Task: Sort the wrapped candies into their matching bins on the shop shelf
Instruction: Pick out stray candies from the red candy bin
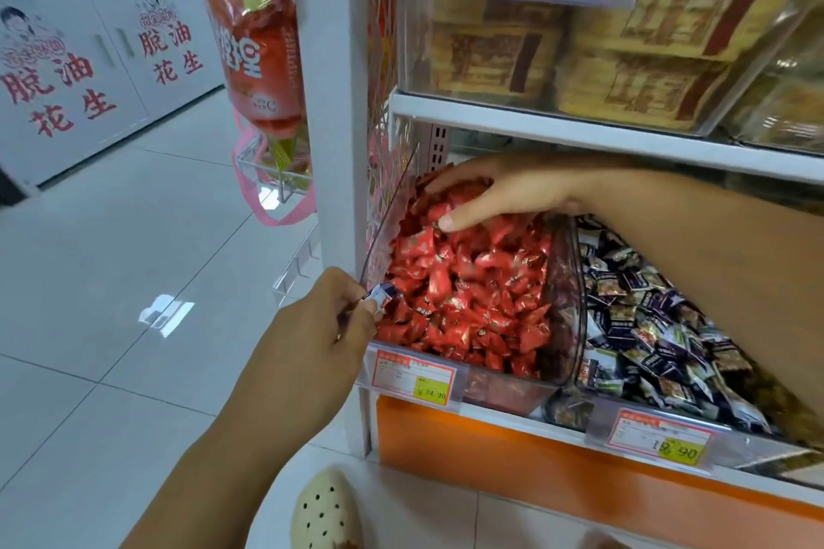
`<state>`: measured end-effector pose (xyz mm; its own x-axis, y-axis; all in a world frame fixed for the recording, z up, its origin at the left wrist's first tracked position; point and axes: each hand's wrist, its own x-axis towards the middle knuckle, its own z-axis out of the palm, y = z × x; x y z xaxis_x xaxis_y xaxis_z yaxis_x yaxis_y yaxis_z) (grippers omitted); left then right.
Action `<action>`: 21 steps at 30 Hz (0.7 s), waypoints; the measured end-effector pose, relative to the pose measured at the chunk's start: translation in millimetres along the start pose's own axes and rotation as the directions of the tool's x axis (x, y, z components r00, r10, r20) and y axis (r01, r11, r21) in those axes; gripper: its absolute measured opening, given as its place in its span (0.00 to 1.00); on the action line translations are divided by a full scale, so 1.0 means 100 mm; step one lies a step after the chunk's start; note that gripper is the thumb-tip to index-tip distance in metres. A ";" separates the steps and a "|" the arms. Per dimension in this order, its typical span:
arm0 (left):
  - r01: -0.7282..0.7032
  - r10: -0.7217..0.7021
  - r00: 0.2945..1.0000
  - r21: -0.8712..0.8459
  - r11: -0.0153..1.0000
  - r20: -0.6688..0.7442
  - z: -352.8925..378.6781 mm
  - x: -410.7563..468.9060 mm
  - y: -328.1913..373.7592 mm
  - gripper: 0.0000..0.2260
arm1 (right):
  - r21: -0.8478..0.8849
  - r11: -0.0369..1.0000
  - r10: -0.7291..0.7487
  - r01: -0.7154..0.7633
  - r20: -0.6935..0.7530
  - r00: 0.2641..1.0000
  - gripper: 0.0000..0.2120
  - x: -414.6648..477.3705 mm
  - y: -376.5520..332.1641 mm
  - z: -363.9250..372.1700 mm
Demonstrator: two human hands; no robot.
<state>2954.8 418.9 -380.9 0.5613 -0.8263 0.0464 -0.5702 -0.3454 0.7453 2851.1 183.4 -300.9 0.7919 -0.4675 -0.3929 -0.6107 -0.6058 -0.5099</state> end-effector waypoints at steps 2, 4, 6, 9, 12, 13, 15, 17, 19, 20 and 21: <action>0.006 -0.006 1.000 0.000 1.000 -0.008 0.01 0.00 0.02 0.07 | -0.102 0.993 -0.077 0.063 -0.140 0.987 0.21 -0.04 0.04 -0.01; 0.000 -0.001 1.000 -0.036 0.999 -0.016 0.02 -0.01 0.03 0.06 | -0.223 0.964 -0.207 0.146 -0.277 0.938 0.09 -0.03 0.09 0.06; -0.004 0.003 1.000 -0.053 0.999 -0.013 0.03 -0.01 0.05 0.06 | -0.303 0.933 -0.274 0.194 -0.249 0.929 0.06 -0.02 0.08 0.24; -0.010 0.010 1.000 -0.057 0.998 -0.005 0.06 0.00 0.06 0.05 | -0.552 0.814 -0.234 0.179 -0.030 0.972 0.20 0.13 0.11 0.52; -0.013 0.013 1.000 -0.049 0.999 -0.006 0.07 0.01 0.05 0.05 | -0.677 0.735 0.025 0.030 0.071 0.997 0.38 0.25 0.20 0.61; -0.016 0.015 1.000 -0.049 0.999 -0.008 0.07 0.01 0.05 0.04 | -0.672 0.740 0.105 -0.015 0.094 0.990 0.43 0.28 0.22 0.64; -0.024 0.023 1.000 -0.063 0.998 -0.016 0.09 0.03 0.04 0.03 | -0.668 0.741 0.184 -0.067 0.106 0.977 0.49 0.28 0.21 0.72; -0.034 0.031 0.999 -0.101 0.994 -0.037 0.12 0.05 0.07 0.05 | -0.682 0.728 0.141 -0.077 0.038 0.989 0.47 0.27 0.20 0.81; -0.056 0.051 0.998 -0.112 0.992 -0.043 0.14 0.05 0.12 0.08 | -0.657 0.751 0.065 -0.071 -0.033 0.997 0.42 0.30 0.21 0.84; -0.063 0.059 0.998 -0.112 0.992 -0.039 0.15 0.06 0.13 0.08 | -0.631 0.773 0.039 -0.067 -0.058 0.998 0.41 0.31 0.22 0.82; -0.068 0.063 0.997 -0.120 0.990 -0.038 0.17 0.06 0.15 0.09 | -0.596 0.800 0.026 -0.067 -0.078 0.997 0.40 0.31 0.23 0.80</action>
<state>2939.5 401.6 -380.6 0.5463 -0.8291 0.1188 -0.5307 -0.2330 0.8149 2861.5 206.2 -386.3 0.7734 -0.5317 -0.3452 -0.5420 -0.8370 0.0749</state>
